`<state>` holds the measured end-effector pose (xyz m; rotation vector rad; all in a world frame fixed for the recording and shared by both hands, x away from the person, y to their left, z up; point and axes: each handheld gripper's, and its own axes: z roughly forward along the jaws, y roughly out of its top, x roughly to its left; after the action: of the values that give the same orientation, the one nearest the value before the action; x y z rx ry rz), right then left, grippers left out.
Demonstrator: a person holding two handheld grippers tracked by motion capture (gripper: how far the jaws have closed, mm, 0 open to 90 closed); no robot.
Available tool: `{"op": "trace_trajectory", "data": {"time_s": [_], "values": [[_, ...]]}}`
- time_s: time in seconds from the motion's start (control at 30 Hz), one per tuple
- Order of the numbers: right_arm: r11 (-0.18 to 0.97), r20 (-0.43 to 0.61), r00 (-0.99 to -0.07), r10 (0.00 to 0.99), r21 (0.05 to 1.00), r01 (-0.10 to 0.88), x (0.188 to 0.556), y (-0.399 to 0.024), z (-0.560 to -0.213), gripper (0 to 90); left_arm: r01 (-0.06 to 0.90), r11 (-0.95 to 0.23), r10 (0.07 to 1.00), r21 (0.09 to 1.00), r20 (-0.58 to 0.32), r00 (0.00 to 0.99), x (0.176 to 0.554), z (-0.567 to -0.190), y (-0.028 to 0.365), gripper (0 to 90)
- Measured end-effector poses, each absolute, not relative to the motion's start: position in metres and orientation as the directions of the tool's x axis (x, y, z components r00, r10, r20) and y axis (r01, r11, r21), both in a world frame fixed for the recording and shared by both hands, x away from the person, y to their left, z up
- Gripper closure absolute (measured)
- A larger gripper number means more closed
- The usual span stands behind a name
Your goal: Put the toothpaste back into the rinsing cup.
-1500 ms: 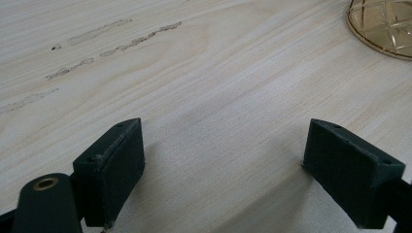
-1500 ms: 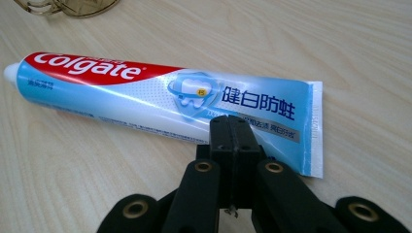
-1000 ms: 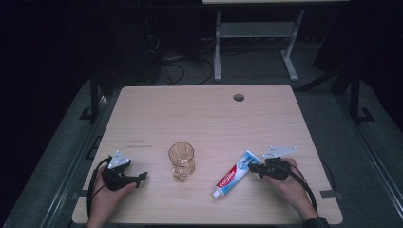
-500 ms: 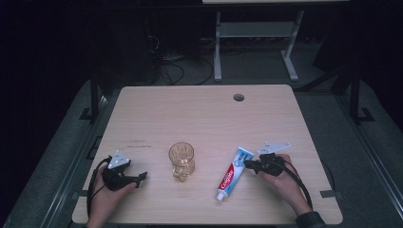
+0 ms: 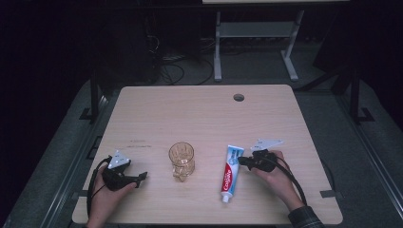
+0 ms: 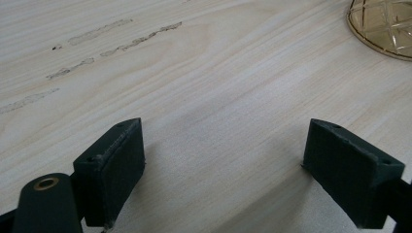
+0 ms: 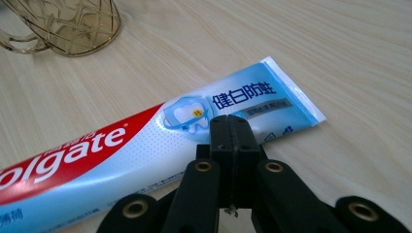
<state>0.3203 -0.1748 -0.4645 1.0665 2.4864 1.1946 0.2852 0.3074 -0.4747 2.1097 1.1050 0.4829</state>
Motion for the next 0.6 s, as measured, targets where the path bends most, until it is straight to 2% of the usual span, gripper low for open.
{"op": "trace_trajectory", "data": {"time_s": [0.6], "values": [[0.433, 0.136, -0.755, 0.642, 0.748, 0.503, 0.324, -0.154, -0.463, 89.8, 0.564, -0.394, 0.824, 0.726, 0.006, 0.567, 0.285, -0.475, 0.307, 14.1]]}}
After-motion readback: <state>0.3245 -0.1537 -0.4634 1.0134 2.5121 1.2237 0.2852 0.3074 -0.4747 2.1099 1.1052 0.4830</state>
